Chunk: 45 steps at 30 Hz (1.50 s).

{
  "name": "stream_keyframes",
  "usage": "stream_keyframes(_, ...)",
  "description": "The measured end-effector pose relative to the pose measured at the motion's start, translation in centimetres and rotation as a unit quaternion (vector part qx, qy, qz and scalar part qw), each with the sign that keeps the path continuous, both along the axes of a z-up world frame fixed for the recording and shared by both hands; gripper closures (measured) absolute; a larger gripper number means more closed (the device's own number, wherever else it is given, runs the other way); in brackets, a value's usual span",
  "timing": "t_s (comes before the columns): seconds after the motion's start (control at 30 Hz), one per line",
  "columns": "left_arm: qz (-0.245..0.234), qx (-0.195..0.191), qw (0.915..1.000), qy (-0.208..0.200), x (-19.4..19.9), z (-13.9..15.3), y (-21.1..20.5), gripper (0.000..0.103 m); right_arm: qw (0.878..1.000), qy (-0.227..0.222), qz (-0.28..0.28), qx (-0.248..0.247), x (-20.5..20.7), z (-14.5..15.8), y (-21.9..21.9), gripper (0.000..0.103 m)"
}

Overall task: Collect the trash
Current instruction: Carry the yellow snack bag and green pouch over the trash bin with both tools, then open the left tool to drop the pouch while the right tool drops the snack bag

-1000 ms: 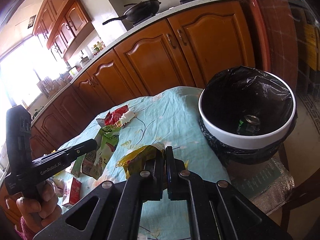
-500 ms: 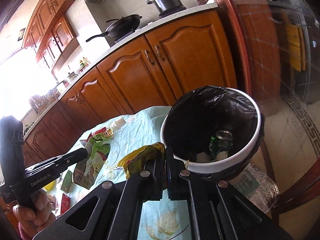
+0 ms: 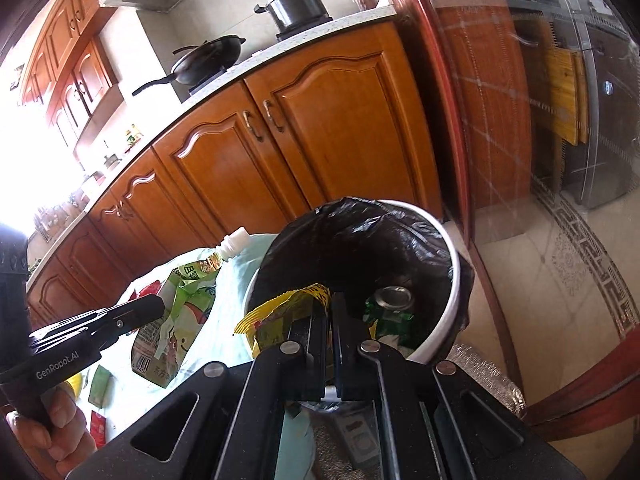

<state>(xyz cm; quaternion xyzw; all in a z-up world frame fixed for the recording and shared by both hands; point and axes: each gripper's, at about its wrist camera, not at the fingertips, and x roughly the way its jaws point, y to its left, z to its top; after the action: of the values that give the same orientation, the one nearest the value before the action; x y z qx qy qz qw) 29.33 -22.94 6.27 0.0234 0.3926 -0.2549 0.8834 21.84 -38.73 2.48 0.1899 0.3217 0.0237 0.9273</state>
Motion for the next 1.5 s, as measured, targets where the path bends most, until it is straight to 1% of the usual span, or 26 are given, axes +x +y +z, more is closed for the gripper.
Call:
stream_keyframes(0.3, -0.017, 0.029, 0.9993, 0.017, 3.0, -1.1, -3.5, 0.101, 1.000, 0.029, -0.004, -0.011, 3.2, -0.5, -1.8, 0.101)
stream_keyframes(0.47, -0.014, 0.034, 0.9987, 0.034, 4.2, -2.4, -4.3, 0.101, 0.999, 0.040, -0.006, -0.011, 4.1, -1.1, -2.5, 0.101)
stream_keyframes(0.7, -0.015, 0.043, 0.9980, 0.043, 5.0, -3.2, -5.3, 0.101, 0.998, 0.055, -0.003, -0.015, 5.0, -1.7, -2.7, 0.101)
stream_keyframes(0.77, -0.020, 0.040, 0.9976, 0.053, 5.1, -3.4, -5.5, 0.100, 0.998, 0.057, -0.001, -0.013, 5.3, -1.8, -2.8, 0.095)
stream_keyframes(0.83, -0.021, 0.038, 0.9973, 0.060, 5.3, -3.6, -5.4, 0.100, 0.998, 0.059, -0.003, -0.009, 5.5, -1.9, -2.9, 0.095)
stream_keyframes(0.93, -0.017, 0.039, 0.9974, 0.058, 5.2, -3.4, -5.2, 0.099, 0.998, 0.061, -0.007, -0.001, 5.5, -2.1, -3.1, 0.093)
stream_keyframes(1.0, -0.016, 0.038, 0.9975, 0.057, 5.1, -3.4, -5.0, 0.099, 0.998, 0.059, -0.010, 0.002, 5.4, -2.1, -3.2, 0.090)
stream_keyframes(1.1, -0.011, 0.034, 0.9977, 0.057, 5.0, -3.3, -4.6, 0.099, 0.998, 0.058, -0.011, 0.002, 5.2, -2.1, -3.4, 0.082)
stream_keyframes(1.17, -0.007, 0.030, 0.9980, 0.055, 4.7, -3.2, -3.9, 0.099, 0.998, 0.057, -0.012, 0.004, 5.1, -2.0, -3.4, 0.075)
stream_keyframes(1.23, -0.003, 0.026, 0.9983, 0.053, 4.3, -2.9, -3.3, 0.099, 0.998, 0.056, -0.013, 0.007, 4.8, -1.9, -3.4, 0.072)
stream_keyframes(1.37, 0.013, 0.008, 0.9986, 0.050, 3.2, -2.6, -1.1, 0.098, 0.999, 0.051, -0.009, 0.014, 4.1, -1.8, -2.9, 0.071)
stream_keyframes(1.4, 0.019, 0.001, 0.9986, 0.050, 2.8, -2.5, -0.3, 0.095, 0.999, 0.049, -0.006, 0.016, 3.9, -1.7, -2.7, 0.071)
stream_keyframes(1.47, 0.037, -0.011, 0.9981, 0.049, 2.0, -2.6, 1.4, 0.089, 0.999, 0.045, -0.001, 0.021, 3.4, -1.6, -2.0, 0.063)
stream_keyframes(1.5, 0.046, -0.017, 0.9976, 0.049, 1.6, -2.7, 2.3, 0.084, 0.999, 0.042, 0.002, 0.023, 3.1, -1.5, -1.6, 0.060)
